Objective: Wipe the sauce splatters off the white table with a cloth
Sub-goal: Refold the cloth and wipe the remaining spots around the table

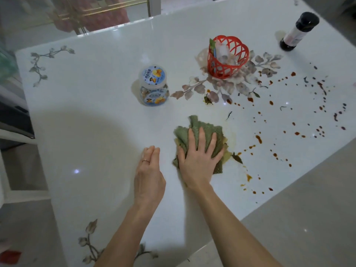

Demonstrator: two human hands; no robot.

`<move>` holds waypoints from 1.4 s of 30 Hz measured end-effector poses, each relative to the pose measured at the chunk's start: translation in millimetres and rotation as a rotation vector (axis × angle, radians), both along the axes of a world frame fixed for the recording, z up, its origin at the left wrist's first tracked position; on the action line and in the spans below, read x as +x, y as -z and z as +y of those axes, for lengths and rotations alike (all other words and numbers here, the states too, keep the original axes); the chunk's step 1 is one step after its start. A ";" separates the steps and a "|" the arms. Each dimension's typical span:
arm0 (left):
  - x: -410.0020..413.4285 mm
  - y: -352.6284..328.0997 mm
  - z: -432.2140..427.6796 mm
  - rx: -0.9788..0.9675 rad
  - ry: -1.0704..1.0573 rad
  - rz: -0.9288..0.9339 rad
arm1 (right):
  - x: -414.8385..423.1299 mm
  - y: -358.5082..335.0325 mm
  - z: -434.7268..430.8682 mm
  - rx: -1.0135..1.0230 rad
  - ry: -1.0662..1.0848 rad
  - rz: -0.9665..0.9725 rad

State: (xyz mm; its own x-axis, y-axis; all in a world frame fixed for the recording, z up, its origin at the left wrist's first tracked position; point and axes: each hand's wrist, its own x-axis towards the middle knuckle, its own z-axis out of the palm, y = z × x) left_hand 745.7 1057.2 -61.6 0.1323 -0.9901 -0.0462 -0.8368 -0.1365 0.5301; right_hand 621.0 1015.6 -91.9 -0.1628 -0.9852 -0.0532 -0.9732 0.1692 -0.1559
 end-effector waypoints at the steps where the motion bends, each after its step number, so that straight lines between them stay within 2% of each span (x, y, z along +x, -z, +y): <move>1: -4.0 0.7 -1.3 -0.002 0.024 -0.006 | -3.3 0.4 1.5 0.006 -0.037 0.012; 7: -3.5 7.1 -23.0 -0.011 0.169 -0.118 | -29.6 -8.9 -44.3 0.095 -0.036 -0.033; 11: 0.0 8.1 -30.6 0.023 0.190 -0.158 | -23.9 -3.6 5.9 -0.017 0.007 -0.029; 14: -2.3 6.8 -36.1 0.025 0.192 -0.172 | -28.5 0.8 34.8 -0.016 -0.025 0.000; 19: -1.3 4.3 -39.3 0.009 0.233 -0.209 | -40.0 -10.0 -12.8 0.075 -0.014 -0.035; 22: -0.6 3.5 -36.4 0.003 0.238 -0.237 | -43.7 -7.4 -15.5 0.050 -0.001 -0.049; 28: -3.3 1.0 -34.8 0.012 0.220 -0.201 | -39.4 1.5 44.4 -0.040 -0.066 0.001; 32: -2.2 3.0 -36.9 0.020 0.220 -0.197 | -57.8 -0.4 12.2 0.003 -0.116 -0.001; 36: -2.5 5.7 -35.8 0.014 0.219 -0.188 | -63.8 -4.2 -10.4 0.034 -0.062 -0.022; 39: -3.7 7.9 -34.3 0.003 0.200 -0.167 | -50.8 -2.3 15.5 -0.020 -0.012 -0.007; 42: -5.9 8.9 -32.5 -0.008 0.190 -0.160 | -41.8 0.0 51.3 -0.063 -0.057 0.010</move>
State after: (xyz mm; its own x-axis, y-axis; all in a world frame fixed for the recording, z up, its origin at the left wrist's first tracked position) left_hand 739.8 1024.7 -70.5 -0.0510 -0.9982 -0.0314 -0.9203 0.0347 0.3896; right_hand 579.1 1067.0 -91.9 -0.1067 -0.9942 0.0104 -0.9825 0.1038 -0.1545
